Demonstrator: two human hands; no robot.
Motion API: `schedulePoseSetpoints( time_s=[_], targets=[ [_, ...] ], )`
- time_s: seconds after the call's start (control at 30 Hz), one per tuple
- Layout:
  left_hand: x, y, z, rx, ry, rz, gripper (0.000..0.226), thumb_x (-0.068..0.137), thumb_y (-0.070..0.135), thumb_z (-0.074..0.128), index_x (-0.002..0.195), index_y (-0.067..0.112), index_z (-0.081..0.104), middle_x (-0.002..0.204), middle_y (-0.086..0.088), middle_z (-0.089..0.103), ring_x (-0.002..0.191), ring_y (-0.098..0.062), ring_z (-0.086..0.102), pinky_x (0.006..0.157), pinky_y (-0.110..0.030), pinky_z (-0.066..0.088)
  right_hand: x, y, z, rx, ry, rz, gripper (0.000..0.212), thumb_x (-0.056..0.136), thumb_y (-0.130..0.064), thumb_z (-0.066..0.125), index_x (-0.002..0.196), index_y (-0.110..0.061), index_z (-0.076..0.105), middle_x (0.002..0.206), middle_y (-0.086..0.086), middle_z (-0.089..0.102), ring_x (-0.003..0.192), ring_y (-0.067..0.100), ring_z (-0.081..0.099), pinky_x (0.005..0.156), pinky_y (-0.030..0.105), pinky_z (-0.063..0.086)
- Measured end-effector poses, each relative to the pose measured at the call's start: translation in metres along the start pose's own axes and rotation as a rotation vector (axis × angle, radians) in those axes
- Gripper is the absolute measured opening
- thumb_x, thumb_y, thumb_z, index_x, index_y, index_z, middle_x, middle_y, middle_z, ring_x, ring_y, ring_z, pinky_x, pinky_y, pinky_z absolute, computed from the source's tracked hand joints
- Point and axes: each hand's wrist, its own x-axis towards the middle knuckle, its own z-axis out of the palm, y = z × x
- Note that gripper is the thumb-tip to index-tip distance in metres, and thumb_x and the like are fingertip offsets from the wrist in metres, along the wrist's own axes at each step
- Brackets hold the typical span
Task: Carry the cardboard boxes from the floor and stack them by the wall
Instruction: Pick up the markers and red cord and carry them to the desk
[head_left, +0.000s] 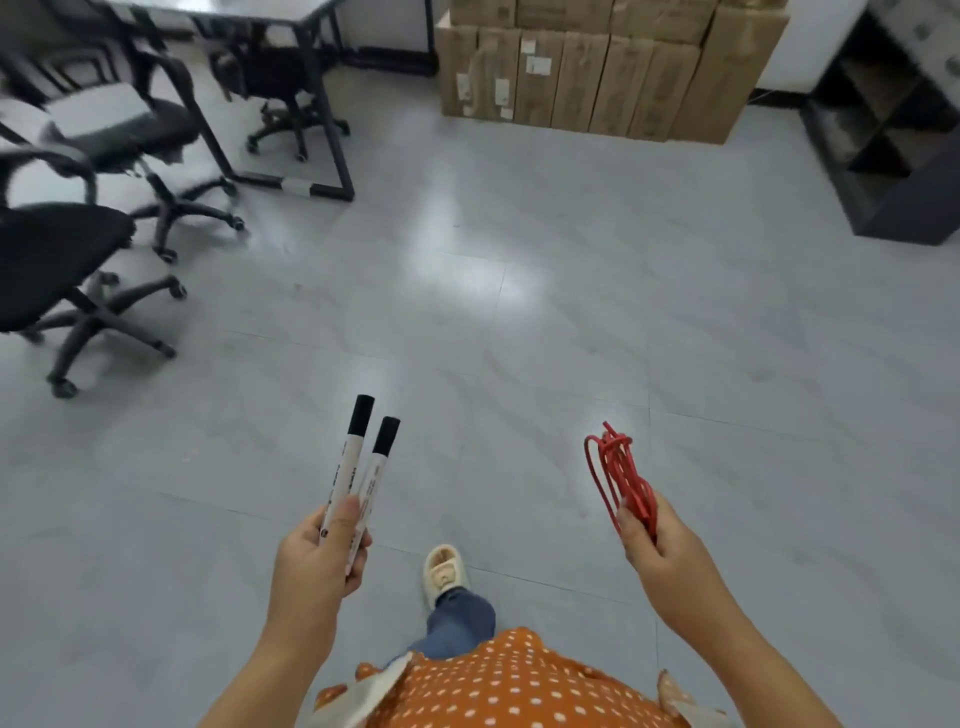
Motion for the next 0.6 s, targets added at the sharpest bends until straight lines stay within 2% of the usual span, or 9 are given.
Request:
schedulePoseSetpoints(
  time_s=[0.17, 0.3, 0.33, 0.43, 0.6],
  targets=[
    [0.111, 0.07, 0.0, -0.027, -0.01, 0.062, 0.044, 0.08, 0.044, 0.057, 0.078, 0.001, 0.057, 0.051, 0.003, 0.048, 0.041, -0.005, 0.038, 0.037, -0.016, 0.032, 0.106, -0.068, 0.029, 0.036, 0.047, -0.036, 0.01, 0.099, -0.025, 0.046, 0.094, -0.025, 0.055, 0.06, -0.003, 0.046, 0.047, 0.003, 0.038, 0.046, 0.017, 0.035],
    [0.173, 0.097, -0.003, -0.042, 0.014, 0.062, 0.047, 0.077, 0.047, 0.058, 0.079, 0.0, 0.057, 0.053, 0.003, 0.048, 0.042, -0.005, 0.038, 0.037, -0.016, 0.032, 0.17, -0.103, 0.046, 0.074, -0.004, -0.008, 0.011, 0.098, -0.027, 0.046, 0.096, -0.023, 0.056, 0.063, 0.0, 0.049, 0.058, 0.013, 0.045, 0.058, 0.031, 0.045],
    [0.186, 0.102, -0.003, -0.041, 0.018, 0.064, 0.047, 0.077, 0.047, 0.058, 0.077, 0.001, 0.056, 0.052, 0.003, 0.048, 0.042, -0.006, 0.038, 0.037, -0.016, 0.031, 0.185, -0.109, 0.049, 0.071, -0.013, -0.009, 0.012, 0.098, -0.028, 0.046, 0.098, -0.023, 0.057, 0.064, -0.001, 0.05, 0.059, 0.012, 0.046, 0.058, 0.03, 0.046],
    [0.228, 0.111, 0.0, -0.045, 0.044, 0.045, 0.049, 0.075, 0.048, 0.058, 0.078, -0.001, 0.056, 0.054, 0.002, 0.048, 0.043, -0.007, 0.038, 0.037, -0.017, 0.031, 0.235, -0.123, 0.058, 0.05, -0.033, 0.008, 0.016, 0.098, -0.028, 0.046, 0.105, -0.019, 0.056, 0.069, -0.004, 0.055, 0.062, 0.008, 0.051, 0.054, 0.015, 0.044],
    [0.311, 0.125, 0.021, -0.052, 0.074, 0.018, 0.046, 0.08, 0.045, 0.057, 0.076, 0.0, 0.056, 0.052, 0.002, 0.048, 0.042, -0.006, 0.038, 0.037, -0.016, 0.031, 0.333, -0.148, 0.068, 0.048, -0.05, 0.043, 0.014, 0.098, -0.03, 0.045, 0.107, -0.023, 0.053, 0.08, -0.004, 0.06, 0.074, 0.012, 0.06, 0.056, 0.016, 0.049]
  ],
)
